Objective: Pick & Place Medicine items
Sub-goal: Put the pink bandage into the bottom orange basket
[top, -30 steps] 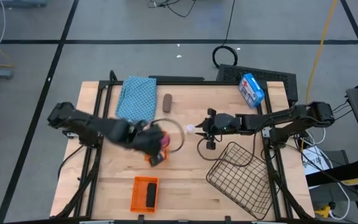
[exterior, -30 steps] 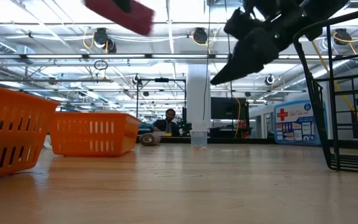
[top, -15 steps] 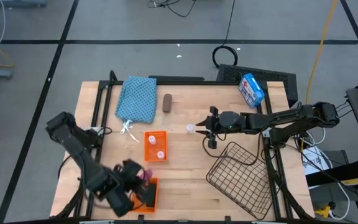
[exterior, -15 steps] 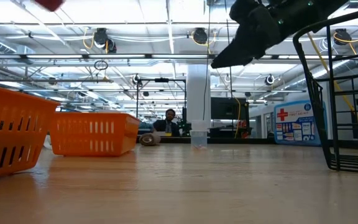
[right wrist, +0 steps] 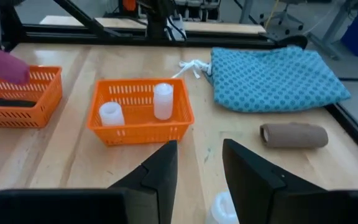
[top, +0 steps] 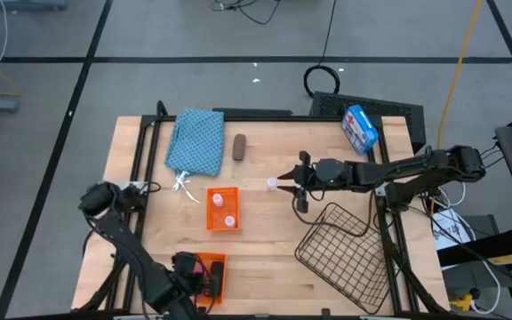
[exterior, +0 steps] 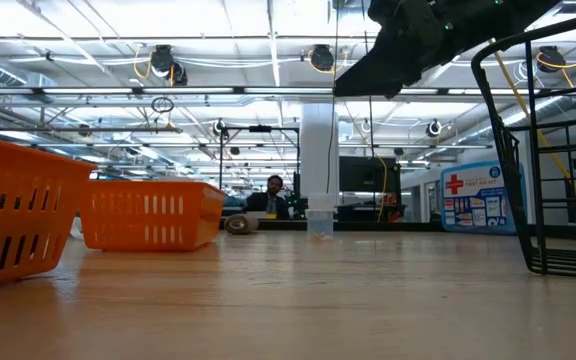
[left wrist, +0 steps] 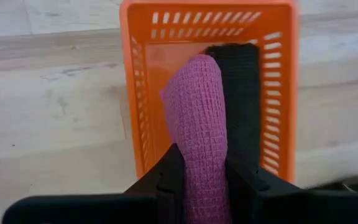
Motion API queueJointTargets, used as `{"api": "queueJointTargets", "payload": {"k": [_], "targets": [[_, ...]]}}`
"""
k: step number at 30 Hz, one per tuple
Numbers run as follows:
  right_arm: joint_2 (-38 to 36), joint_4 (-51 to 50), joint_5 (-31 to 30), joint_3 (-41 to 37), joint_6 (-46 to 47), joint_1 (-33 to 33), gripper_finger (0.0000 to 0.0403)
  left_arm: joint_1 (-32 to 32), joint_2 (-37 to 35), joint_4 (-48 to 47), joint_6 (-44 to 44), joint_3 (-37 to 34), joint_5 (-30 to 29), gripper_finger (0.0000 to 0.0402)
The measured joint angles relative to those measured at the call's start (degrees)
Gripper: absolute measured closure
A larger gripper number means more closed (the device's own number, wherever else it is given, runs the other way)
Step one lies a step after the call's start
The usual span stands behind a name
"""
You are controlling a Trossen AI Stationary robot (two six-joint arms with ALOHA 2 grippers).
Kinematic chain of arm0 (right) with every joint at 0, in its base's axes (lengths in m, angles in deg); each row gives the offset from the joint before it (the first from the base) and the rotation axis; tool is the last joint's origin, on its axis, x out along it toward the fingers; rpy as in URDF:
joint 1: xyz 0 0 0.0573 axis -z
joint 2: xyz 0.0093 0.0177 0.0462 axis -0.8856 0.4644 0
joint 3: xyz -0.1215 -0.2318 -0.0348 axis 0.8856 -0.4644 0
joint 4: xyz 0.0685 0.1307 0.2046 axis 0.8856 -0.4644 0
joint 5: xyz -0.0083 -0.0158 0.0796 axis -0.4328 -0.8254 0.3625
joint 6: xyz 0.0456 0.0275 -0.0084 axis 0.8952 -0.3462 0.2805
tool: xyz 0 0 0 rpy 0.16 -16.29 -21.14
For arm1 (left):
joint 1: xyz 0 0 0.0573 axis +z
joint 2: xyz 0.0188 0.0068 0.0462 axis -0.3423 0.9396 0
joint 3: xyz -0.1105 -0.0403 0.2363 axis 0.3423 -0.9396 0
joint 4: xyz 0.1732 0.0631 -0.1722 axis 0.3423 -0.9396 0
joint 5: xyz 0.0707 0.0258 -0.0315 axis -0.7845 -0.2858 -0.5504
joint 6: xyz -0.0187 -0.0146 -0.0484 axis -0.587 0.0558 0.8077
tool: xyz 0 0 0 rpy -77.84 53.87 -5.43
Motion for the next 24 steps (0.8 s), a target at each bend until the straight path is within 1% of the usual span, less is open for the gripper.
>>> {"api": "queueJointTargets", "payload": {"k": [4, 7, 10, 13, 17, 24], "targets": [[0.0, 1.1, 0.0, 0.0, -1.3, -0.7, 0.0287, 1.0, 1.6, -1.1, -0.1, 0.0, -0.1, 0.0330], [0.0, 1.0, 0.1, 0.0, -1.7, -1.1, 0.0287, 1.8, 2.4, -2.0, -1.7, 0.0, -0.1, 0.0329], [0.0, 1.2, 0.1, 0.0, -1.7, -1.2, 0.0287, 2.4, 3.0, -2.0, -4.3, 0.0, 0.0, 0.0328], [0.0, 1.2, 0.1, 0.0, -1.7, -1.1, 0.0287, 2.8, 3.0, -1.6, -8.6, 0.0, 0.0, 0.0318], [0.0, 1.2, 0.1, 0.0, -1.7, -1.1, 0.0287, 3.1, 2.9, -1.5, -8.6, 0.0, -0.3, 0.0290], [0.0, 1.2, 0.1, 0.0, -1.7, -1.1, 0.0287, 3.0, 2.9, -1.6, -7.9, 0.0, -0.4, 0.0212]]}}
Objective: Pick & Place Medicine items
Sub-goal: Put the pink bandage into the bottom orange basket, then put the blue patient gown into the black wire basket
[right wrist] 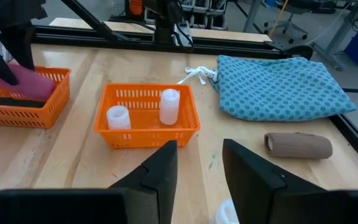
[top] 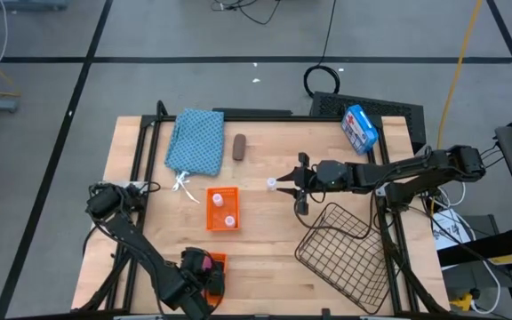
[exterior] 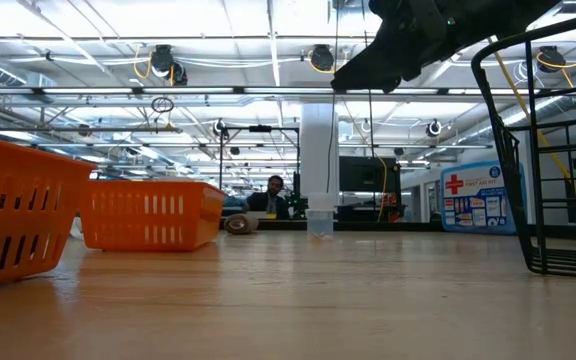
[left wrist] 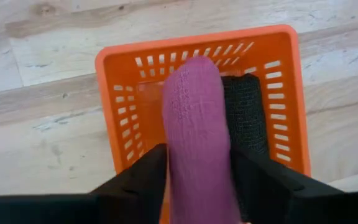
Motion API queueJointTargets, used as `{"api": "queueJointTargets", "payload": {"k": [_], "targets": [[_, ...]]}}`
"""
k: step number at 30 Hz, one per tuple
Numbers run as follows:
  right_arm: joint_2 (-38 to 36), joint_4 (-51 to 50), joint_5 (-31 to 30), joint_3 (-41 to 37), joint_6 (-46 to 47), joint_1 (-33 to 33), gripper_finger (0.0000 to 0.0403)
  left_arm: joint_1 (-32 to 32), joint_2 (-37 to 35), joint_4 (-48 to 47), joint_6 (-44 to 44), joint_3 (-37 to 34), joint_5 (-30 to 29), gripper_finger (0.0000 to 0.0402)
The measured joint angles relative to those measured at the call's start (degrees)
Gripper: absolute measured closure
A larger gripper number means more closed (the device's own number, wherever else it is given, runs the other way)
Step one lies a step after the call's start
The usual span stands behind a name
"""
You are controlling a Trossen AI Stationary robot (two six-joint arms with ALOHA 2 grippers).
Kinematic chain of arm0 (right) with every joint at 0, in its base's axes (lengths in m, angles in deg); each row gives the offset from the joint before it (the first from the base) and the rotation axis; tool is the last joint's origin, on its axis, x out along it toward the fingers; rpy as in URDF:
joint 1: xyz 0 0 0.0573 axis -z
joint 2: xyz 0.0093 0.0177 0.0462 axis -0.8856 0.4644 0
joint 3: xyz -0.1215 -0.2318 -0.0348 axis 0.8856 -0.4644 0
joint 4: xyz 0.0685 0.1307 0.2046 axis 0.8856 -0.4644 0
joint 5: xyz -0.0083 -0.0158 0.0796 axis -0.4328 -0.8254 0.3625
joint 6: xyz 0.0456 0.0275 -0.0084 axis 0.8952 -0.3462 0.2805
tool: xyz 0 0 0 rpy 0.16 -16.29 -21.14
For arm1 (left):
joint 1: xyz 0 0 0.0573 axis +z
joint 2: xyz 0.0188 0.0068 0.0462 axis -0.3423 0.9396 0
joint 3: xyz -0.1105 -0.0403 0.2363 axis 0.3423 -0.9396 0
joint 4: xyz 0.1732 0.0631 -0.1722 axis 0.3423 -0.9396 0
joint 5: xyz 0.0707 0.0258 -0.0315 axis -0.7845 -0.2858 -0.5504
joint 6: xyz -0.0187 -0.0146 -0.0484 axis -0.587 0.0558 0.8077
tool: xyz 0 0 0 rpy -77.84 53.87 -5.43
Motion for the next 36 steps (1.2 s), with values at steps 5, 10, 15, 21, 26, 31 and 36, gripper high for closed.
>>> {"api": "queueJointTargets", "payload": {"k": [5, 10, 15, 21, 26, 31, 36], "targets": [[0.0, 0.0, 0.0, 0.0, 0.0, 0.0, 0.0287, 0.0, 0.0, -0.2, -0.3, 0.0, 0.0, 0.0169], [0.0, 0.0, 0.0, 0.0, 0.0, 0.0, 0.0287, 0.0, -0.4, -0.5, -0.4, 0.0, 0.0, 0.0153], [0.0, 0.0, 0.0, 0.0, 0.2, 0.0, 0.0287, -0.1, -4.8, -0.5, -2.6, 0.3, -8.1, 0.0151], [0.0, 0.0, 0.0, 0.0, 0.2, 0.0, 0.0287, 0.0, -13.1, 1.7, -16.4, 0.3, -32.8, 0.0151], [0.0, -0.9, 0.0, 0.0, 0.2, 0.0, 0.0287, 1.3, -17.2, 6.1, -35.2, 0.4, -56.2, 0.0151], [0.0, -0.2, 0.0, -1.6, 0.4, -0.4, 0.0287, 7.7, -18.7, 10.3, -47.9, 0.4, -49.9, 0.0151], [0.0, -0.2, 0.0, -3.0, 0.3, -0.4, 0.0287, 15.2, -17.6, 25.1, -72.8, 0.3, -39.3, 0.0151]]}}
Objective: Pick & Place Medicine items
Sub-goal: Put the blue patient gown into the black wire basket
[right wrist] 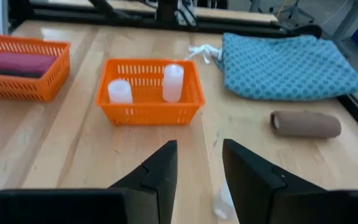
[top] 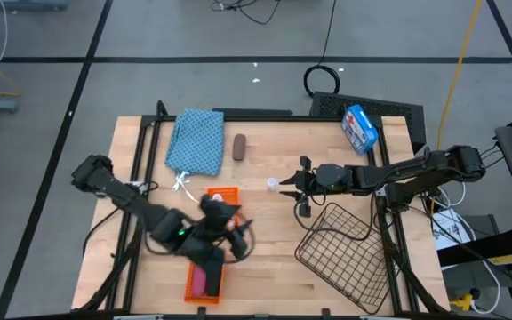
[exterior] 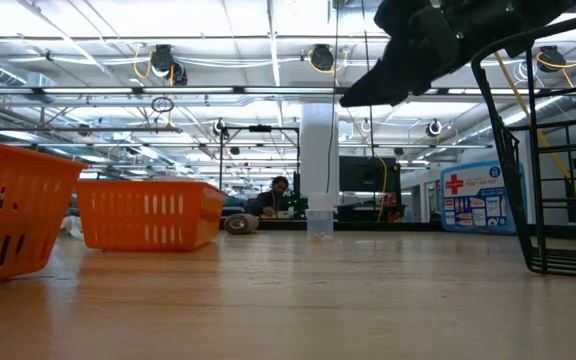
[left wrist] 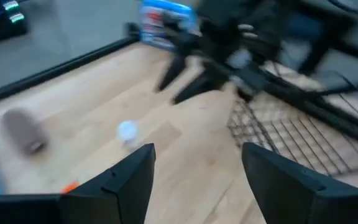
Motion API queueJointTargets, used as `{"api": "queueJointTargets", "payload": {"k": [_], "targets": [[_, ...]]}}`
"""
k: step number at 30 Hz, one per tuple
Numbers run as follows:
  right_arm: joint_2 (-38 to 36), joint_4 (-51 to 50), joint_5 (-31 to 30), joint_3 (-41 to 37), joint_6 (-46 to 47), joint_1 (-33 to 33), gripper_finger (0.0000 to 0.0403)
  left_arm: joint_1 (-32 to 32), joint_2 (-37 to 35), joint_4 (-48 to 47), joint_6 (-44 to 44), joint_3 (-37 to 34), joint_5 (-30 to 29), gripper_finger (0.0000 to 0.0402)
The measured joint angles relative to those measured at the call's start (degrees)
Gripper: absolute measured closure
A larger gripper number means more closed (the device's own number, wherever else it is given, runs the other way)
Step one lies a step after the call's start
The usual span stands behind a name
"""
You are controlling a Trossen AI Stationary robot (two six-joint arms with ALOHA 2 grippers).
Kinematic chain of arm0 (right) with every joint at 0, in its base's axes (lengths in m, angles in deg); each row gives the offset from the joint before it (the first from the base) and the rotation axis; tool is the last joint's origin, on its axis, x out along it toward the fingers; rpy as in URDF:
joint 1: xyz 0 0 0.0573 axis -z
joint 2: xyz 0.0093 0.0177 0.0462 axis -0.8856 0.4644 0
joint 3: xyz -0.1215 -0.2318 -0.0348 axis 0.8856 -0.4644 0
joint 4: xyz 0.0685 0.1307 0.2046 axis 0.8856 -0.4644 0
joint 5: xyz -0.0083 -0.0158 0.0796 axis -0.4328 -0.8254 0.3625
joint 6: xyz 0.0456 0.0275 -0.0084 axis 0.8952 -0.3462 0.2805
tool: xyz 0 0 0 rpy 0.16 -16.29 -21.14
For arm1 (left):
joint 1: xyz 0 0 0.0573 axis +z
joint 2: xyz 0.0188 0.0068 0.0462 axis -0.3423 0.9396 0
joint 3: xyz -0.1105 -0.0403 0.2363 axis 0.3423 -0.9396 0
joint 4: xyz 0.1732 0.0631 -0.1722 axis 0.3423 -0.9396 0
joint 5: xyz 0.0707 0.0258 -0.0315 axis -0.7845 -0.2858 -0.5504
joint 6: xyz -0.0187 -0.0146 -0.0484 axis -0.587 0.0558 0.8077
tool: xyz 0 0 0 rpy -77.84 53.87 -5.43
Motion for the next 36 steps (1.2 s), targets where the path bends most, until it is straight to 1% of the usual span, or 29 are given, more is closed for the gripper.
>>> {"api": "queueJointTargets", "payload": {"k": [4, 7, 10, 12, 13, 16, 18, 20, 25, 29, 33, 36], "targets": [[0.0, -0.2, 0.0, -0.9, -0.1, 0.0, 0.0287, 4.9, 0.7, 10.6, -18.4, -0.1, 5.2, 0.0151], [0.0, -0.4, 0.0, -1.7, 0.2, 0.0, 0.0287, 7.8, 0.7, 14.6, -27.4, -0.1, 8.6, 0.0151], [0.0, -0.5, -0.1, -2.9, 0.3, 0.0, 0.0287, 10.6, 0.7, 17.2, -33.1, -0.1, 13.5, 0.0151], [0.0, -0.5, -0.1, -3.5, 0.3, 0.0, 0.0287, 12.7, 0.6, 23.2, -36.5, -2.2, 16.9, 0.0151], [0.0, -0.5, -0.2, -3.8, 0.3, 0.0, 0.0287, 13.9, 0.6, 27.8, -38.3, -4.2, 19.0, 0.0151], [0.0, -0.5, -0.2, -4.1, 0.1, 0.1, 0.0287, 17.5, 0.7, 41.8, -43.7, -11.1, 29.2, 0.0151], [0.0, -0.5, -0.2, -4.1, 0.0, 0.1, 0.0287, 19.8, 0.4, 47.6, -45.8, -14.8, 34.8, 0.0151], [-0.3, -0.5, -0.2, -4.1, -0.4, 0.1, 0.0287, 21.9, -1.0, 50.2, -46.2, -17.6, 37.7, 0.0151], [-1.3, -0.5, -0.2, -4.2, -2.5, 0.1, 0.0287, 26.1, -6.1, 49.6, -47.8, -23.8, 38.6, 0.0151], [-3.4, -0.1, -0.3, -4.1, -3.7, 1.3, 0.0287, 28.5, -13.4, 50.7, -50.3, -30.1, 38.8, 0.0151], [-6.1, -0.1, -0.3, -4.1, -2.9, 3.3, 0.0287, 32.1, -21.3, 54.1, -50.6, -39.5, 37.0, 0.0151], [-7.6, 0.0, -0.3, -4.1, -2.7, 4.7, 0.0287, 35.5, -26.3, 57.9, -48.6, -46.5, 36.2, 0.0151]]}}
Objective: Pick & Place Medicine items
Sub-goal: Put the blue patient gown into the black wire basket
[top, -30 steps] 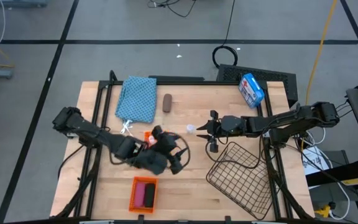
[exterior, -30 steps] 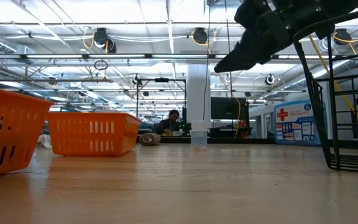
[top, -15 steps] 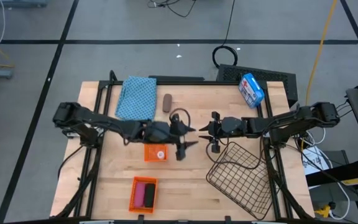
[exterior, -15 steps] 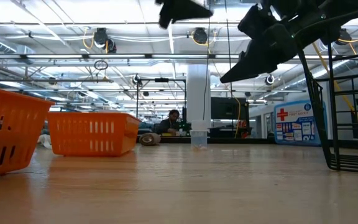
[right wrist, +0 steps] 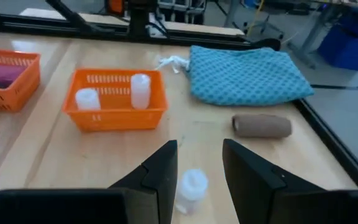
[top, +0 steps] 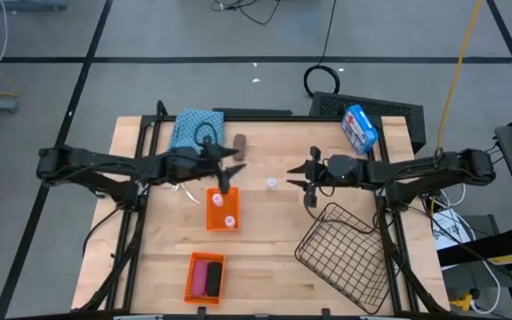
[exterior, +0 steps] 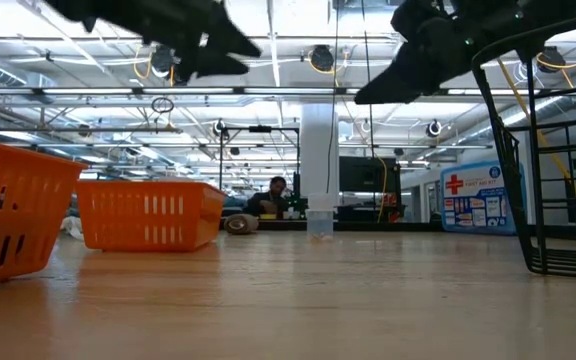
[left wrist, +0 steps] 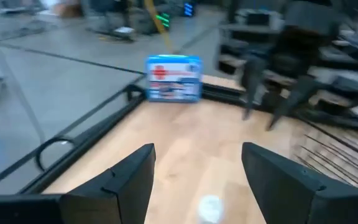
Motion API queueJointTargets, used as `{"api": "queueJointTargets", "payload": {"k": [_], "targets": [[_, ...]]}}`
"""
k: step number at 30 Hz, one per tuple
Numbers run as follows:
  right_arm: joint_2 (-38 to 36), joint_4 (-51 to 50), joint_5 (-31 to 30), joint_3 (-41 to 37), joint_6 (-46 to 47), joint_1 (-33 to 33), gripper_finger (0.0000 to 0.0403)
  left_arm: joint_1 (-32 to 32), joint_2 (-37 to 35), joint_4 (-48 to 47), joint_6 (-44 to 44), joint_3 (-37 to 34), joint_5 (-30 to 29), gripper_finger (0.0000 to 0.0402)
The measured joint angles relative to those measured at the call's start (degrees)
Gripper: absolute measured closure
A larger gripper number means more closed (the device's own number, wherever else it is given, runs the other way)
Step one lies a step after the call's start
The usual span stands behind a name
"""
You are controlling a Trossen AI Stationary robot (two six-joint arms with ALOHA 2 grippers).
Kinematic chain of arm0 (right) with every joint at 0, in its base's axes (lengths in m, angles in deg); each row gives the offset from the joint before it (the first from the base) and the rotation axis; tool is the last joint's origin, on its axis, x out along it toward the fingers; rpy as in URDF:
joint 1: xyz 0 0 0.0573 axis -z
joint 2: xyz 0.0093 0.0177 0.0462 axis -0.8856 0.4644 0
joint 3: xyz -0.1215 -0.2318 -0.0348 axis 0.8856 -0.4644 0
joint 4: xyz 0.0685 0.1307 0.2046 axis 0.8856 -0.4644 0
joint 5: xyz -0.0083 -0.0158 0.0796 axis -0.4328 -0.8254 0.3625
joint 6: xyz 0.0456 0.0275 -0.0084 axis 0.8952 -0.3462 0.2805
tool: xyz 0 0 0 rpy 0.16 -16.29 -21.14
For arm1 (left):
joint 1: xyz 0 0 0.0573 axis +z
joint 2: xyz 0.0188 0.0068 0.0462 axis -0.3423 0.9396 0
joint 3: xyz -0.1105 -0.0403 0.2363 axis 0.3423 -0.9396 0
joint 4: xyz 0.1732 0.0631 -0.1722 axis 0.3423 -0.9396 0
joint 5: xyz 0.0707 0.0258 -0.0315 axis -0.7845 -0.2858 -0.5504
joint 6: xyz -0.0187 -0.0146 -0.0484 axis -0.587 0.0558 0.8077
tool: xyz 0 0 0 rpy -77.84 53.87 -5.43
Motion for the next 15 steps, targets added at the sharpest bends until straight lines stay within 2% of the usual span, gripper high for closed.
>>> {"api": "queueJointTargets", "payload": {"k": [9, 15], "targets": [[-1.2, -0.1, 0.0, 0.0, 0.0, 3.6, 0.0287, 9.1, -9.3, 0.4, 7.0, -13.0, -1.6, 0.0151], [-1.2, -0.2, 0.1, 0.0, 0.2, 4.5, 0.0287, 13.7, -10.6, 0.8, 12.1, -17.4, -1.6, 0.0151]]}}
